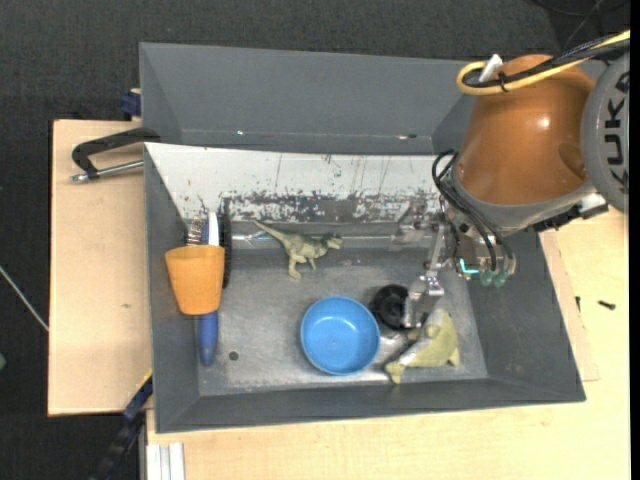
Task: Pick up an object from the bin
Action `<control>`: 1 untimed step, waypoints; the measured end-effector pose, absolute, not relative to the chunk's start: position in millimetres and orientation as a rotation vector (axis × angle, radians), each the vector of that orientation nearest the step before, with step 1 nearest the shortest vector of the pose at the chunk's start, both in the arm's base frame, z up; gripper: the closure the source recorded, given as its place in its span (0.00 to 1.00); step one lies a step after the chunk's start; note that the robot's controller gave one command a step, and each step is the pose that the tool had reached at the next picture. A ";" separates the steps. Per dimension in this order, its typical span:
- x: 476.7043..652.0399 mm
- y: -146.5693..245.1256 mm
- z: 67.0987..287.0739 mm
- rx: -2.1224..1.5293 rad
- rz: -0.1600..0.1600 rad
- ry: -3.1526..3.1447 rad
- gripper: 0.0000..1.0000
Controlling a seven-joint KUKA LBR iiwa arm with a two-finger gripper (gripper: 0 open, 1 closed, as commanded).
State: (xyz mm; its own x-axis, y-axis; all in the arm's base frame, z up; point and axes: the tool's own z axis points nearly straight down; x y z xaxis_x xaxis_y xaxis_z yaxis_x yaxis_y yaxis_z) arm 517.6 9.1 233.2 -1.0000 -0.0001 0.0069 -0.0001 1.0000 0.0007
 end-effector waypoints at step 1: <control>514.7 -35.2 91.1 -0.281 0.000 -3.124 0.00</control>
Offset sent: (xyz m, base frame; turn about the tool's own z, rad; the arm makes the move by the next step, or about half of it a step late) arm -0.0022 -0.0441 -0.1391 0.1783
